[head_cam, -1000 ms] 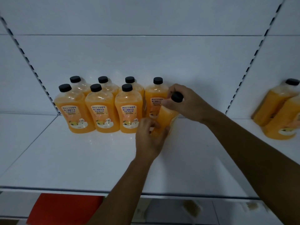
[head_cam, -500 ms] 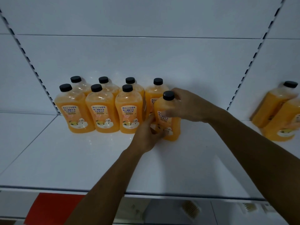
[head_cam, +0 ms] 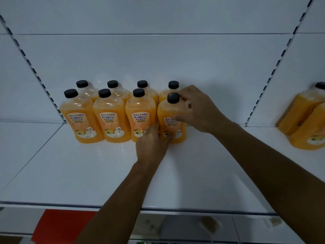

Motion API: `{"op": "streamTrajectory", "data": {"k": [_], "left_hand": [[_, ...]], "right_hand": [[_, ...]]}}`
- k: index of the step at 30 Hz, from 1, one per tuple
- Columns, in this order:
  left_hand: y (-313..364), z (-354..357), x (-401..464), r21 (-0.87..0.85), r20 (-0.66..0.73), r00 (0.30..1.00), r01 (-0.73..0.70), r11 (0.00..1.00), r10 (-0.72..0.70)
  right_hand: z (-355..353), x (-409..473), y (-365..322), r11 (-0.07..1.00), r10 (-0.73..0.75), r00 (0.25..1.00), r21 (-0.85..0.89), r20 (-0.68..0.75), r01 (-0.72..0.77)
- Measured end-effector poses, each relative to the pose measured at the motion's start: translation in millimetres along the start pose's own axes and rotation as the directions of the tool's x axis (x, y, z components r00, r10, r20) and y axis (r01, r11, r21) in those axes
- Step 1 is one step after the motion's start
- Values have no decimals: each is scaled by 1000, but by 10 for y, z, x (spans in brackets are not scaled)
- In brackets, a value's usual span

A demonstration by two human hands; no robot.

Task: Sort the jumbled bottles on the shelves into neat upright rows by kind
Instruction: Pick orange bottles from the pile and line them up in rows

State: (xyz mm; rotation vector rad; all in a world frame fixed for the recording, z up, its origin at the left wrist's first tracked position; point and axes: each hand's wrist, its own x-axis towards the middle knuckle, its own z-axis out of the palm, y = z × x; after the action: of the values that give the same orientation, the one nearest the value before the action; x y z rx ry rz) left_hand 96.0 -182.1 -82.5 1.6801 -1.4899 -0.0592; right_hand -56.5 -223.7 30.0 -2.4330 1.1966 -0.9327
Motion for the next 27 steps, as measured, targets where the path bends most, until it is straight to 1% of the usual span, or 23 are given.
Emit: {"op": "streamTrajectory", "data": {"k": [2,4,7,9,12,14,17,19,21,24,27], "left_hand": [[6,12,-7,-70,8,999,39,997,-39],[1,24,-22,-64,-5,1000,28,998,-28],[-35,38,-47,34,-48,995,-82,996,84],[-33,41,-82,59,-46,989,-136,989,139],[60,46,-129,-29,3,973,-233,972,233],[191,60,-119,-130,69,949,-296,946,307],[485,147,-31,-299,179,917,-296,907,358],[712,292,16,-383,248,894,-264,885,374],[946,495,21,-459,304,866,-232,857,397],[1322,821,-26,-534,378,822,-183,825,427],[1777,1121,-71,-580,424,795,-129,804,433]], "right_hand": [[29,-3,91,1000,19,999,4,-41,-19],[60,4,151,1000,20,997,25,-70,-18],[120,21,190,1000,-2,992,-12,-127,0],[151,3,183,999,8,990,-36,-143,-13],[146,-102,216,999,29,987,-12,-157,-31],[68,-237,295,994,98,968,77,-233,-82],[-120,-554,533,974,220,910,125,-352,-188],[-255,-843,735,957,288,851,119,-440,-263],[-401,-1169,942,927,370,758,156,-537,-341],[-648,-1613,1269,865,482,573,257,-663,-430],[-909,-1926,1658,791,542,380,302,-750,-533]]}}
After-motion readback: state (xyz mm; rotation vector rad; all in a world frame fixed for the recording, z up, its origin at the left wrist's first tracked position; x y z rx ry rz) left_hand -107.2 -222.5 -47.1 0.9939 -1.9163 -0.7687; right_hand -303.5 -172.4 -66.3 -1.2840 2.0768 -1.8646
